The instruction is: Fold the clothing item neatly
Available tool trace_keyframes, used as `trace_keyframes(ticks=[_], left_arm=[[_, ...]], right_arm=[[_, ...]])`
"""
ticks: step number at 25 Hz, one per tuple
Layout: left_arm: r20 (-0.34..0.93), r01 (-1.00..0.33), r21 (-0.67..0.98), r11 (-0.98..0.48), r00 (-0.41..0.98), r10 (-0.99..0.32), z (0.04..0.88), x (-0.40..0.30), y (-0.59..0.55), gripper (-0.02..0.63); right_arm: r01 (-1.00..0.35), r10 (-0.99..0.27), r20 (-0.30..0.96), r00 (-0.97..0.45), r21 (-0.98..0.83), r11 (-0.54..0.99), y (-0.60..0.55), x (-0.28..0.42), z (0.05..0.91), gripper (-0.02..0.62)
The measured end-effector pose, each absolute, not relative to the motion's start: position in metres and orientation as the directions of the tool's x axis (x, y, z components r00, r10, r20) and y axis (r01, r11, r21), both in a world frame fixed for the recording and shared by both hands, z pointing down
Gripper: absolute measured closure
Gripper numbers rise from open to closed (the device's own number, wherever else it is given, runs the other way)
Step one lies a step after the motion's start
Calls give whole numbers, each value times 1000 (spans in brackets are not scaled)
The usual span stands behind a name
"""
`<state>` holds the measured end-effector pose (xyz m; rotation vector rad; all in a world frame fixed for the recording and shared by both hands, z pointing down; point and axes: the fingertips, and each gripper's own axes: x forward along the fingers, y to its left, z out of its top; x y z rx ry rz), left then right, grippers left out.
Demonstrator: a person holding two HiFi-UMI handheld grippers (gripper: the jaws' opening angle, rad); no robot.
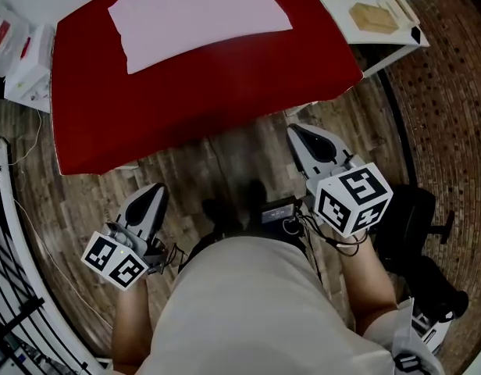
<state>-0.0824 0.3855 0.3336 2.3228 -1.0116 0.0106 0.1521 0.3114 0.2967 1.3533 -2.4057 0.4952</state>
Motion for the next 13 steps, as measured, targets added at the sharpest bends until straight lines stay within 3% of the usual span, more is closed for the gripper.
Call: trace_keyframes(ticks=[13], left_arm=[[201, -686, 521, -508, 677, -708, 321, -60, 387, 598]], right_arm=[[-823, -724, 435, -535, -76, 562, 299, 156, 282, 583]])
